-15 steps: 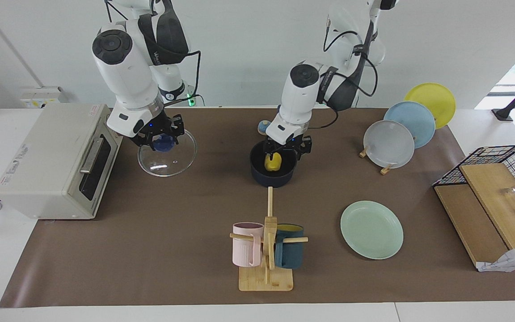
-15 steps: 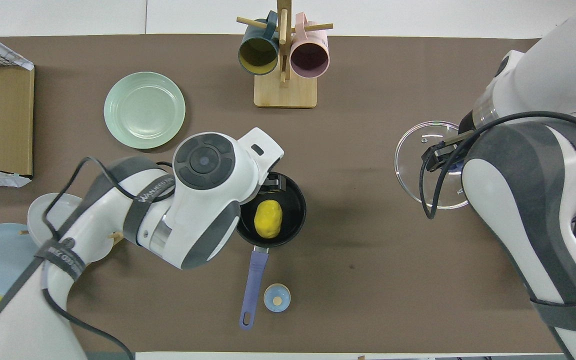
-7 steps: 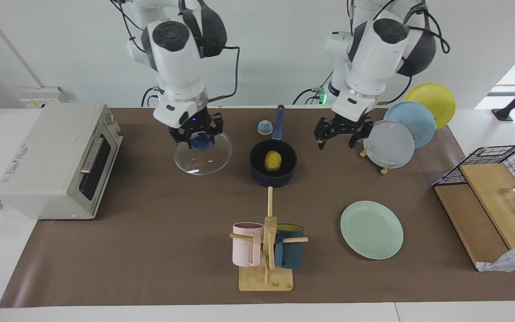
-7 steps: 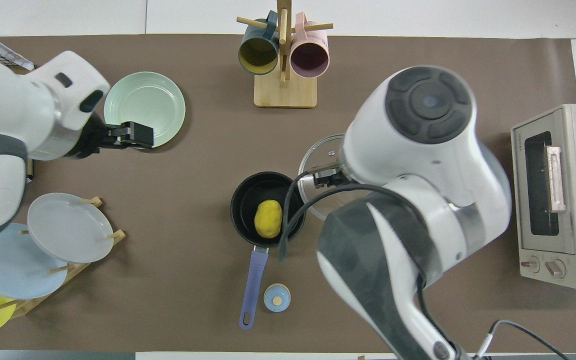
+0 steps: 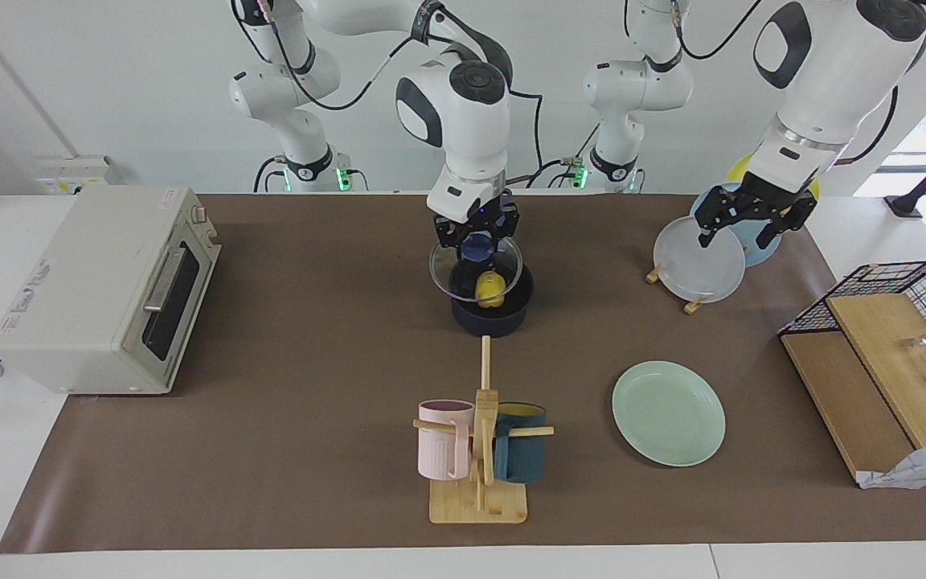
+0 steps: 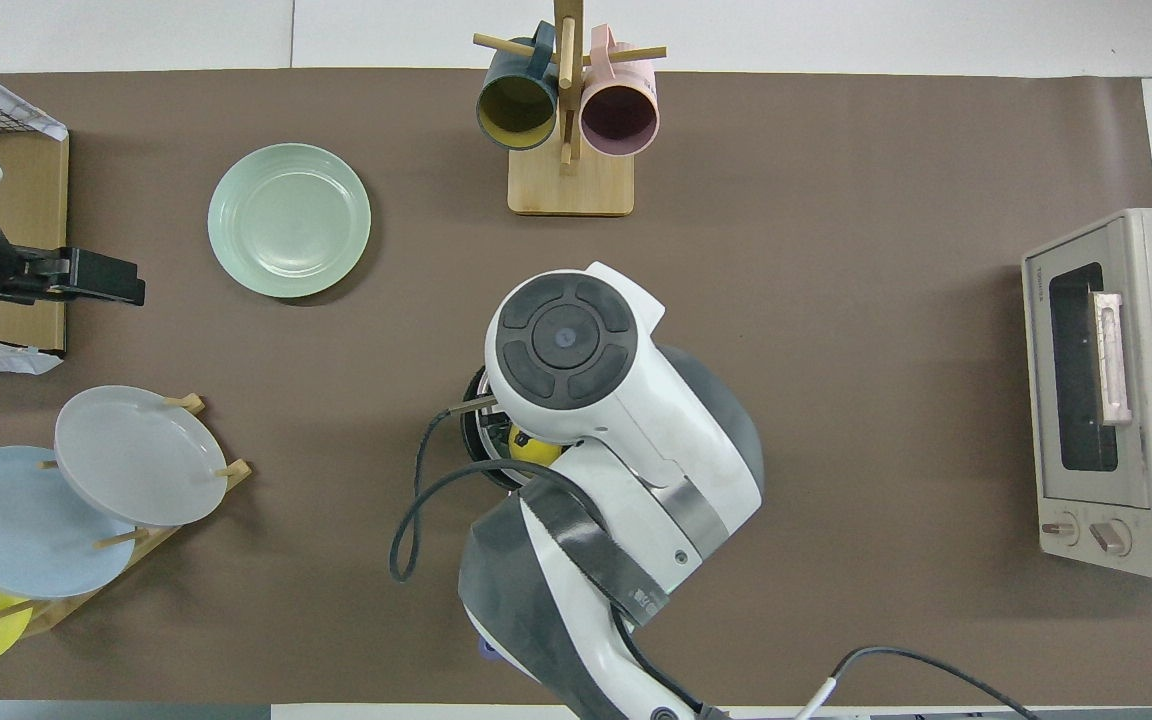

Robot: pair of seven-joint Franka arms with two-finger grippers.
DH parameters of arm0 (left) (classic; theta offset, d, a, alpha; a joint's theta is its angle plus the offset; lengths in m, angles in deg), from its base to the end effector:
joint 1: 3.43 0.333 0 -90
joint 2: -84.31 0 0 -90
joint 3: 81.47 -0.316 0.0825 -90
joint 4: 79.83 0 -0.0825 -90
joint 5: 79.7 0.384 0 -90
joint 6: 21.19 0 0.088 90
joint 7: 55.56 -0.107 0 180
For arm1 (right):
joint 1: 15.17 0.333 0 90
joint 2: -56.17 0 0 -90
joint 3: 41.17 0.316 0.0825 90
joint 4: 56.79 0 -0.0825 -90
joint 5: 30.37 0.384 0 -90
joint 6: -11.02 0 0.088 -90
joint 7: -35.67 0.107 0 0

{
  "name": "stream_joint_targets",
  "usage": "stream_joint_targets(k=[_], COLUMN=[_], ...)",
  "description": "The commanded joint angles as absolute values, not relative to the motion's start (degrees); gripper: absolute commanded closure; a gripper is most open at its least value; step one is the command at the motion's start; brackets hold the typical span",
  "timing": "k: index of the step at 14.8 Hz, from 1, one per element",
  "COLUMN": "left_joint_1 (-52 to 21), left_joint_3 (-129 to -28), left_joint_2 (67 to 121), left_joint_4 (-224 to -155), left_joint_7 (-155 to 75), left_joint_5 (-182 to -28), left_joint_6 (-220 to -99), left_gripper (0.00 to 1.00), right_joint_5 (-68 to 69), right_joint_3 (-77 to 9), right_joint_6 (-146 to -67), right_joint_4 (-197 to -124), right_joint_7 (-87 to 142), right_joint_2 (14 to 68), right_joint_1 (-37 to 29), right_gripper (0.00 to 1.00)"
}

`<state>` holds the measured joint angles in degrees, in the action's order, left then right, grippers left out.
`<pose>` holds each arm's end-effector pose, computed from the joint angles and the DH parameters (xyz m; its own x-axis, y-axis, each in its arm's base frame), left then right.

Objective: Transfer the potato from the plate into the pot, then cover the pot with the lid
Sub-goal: 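Withdraw the left gripper while the right gripper carries the glass lid over the pot, then lower the glass lid onto the pot with the right gripper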

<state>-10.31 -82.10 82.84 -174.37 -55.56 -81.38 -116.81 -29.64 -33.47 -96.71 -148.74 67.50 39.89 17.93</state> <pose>0.5513 -0.0632 0.6099 0.9934 -0.1059 0.0444 -0.1073 -0.9938 0.0296 0.4931 0.4158 0.4652 0.9886 0.1474 -0.0317 0.1462 -0.9885 -0.0388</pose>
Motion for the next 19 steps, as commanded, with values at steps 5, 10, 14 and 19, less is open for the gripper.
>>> stream_joint_targets(k=[5, 10, 14, 19], left_joint_1=[-10.5, -10.6, -11.3, -11.7], left_joint_3=[-82.6, -82.5, -81.9, -81.4], left_joint_2=[81.4, 80.9, 80.2, 80.5], left_joint_4=[-174.6, -176.2, -177.6, -177.5], left_joint_7=[-55.1, -55.0, -53.1, -53.0], left_joint_5=[-79.0, -79.1, -79.4, -80.3], left_joint_6=[-112.6, -115.1, -113.3, -113.2], left_gripper=[0.00, 0.00, 0.00, 0.00], right_joint_5=[-29.2, -31.0, -31.0, -31.1], right_joint_3=[-33.6, -33.6, -33.6, -33.6], right_joint_6=[-98.0, -100.2, -103.0, -106.2], right_joint_4=[-149.3, -151.0, -152.9, -154.7], right_joint_7=[70.6, 70.7, 71.0, 70.8], right_joint_2=[38.0, 38.0, 38.2, 38.4], right_joint_1=[19.9, 20.7, 20.8, 20.6], right_gripper=[1.00, 1.00, 1.00, 1.00])
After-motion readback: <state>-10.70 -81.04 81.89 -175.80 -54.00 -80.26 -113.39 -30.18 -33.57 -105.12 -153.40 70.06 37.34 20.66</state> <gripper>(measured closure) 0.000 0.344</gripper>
